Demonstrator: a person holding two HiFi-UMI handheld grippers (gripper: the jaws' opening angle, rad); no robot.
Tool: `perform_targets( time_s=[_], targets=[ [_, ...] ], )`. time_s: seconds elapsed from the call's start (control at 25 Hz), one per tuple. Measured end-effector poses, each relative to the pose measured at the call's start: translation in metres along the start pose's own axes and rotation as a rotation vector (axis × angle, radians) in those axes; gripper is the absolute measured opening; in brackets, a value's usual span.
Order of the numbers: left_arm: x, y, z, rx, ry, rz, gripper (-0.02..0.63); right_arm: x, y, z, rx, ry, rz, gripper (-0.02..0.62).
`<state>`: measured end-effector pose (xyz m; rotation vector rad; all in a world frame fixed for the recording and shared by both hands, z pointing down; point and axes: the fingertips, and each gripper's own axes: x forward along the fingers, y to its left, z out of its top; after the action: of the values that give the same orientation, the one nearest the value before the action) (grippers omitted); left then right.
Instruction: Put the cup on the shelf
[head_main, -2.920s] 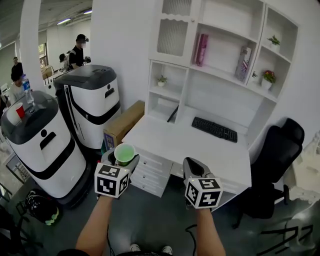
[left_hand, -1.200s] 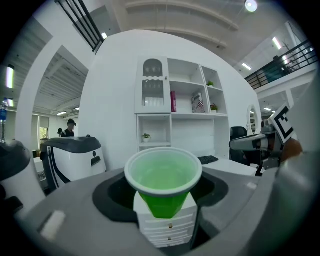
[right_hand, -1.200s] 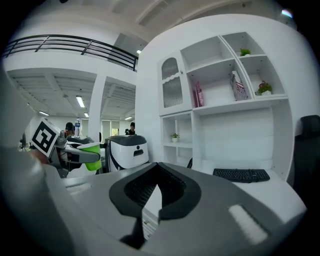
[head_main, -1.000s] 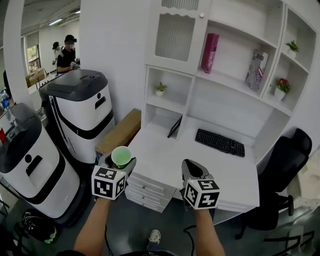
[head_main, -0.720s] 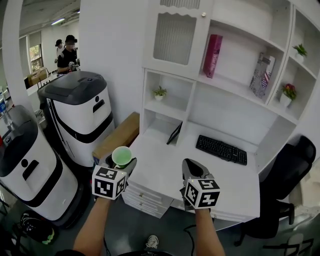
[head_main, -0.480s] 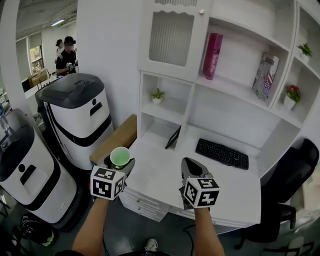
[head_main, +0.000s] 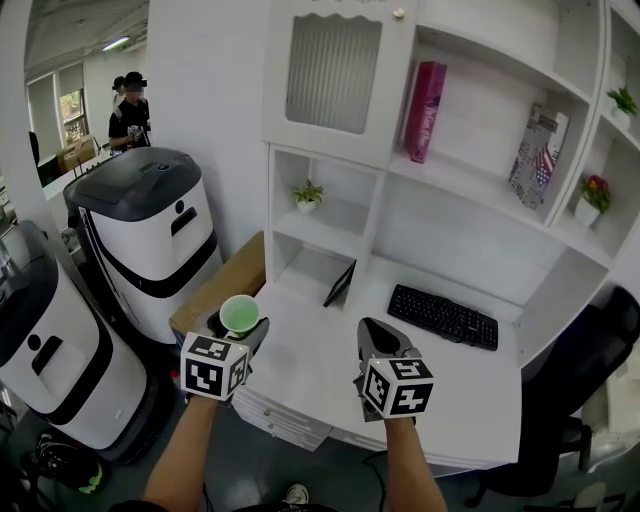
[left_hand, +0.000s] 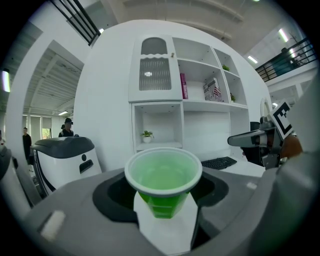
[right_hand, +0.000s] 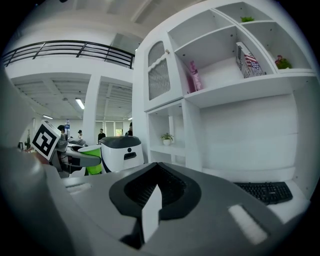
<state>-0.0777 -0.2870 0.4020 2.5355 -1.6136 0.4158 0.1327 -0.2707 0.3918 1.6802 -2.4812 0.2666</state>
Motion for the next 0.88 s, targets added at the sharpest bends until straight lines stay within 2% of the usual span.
perform_targets(
  time_s=[0.88],
  targets=[
    [0.038,-0.011,0.023,0.025,-0.014,-0.012,0.304,0.014,-0.031,0.008,0.020,-0.017,-0.006,0.023]
  ],
)
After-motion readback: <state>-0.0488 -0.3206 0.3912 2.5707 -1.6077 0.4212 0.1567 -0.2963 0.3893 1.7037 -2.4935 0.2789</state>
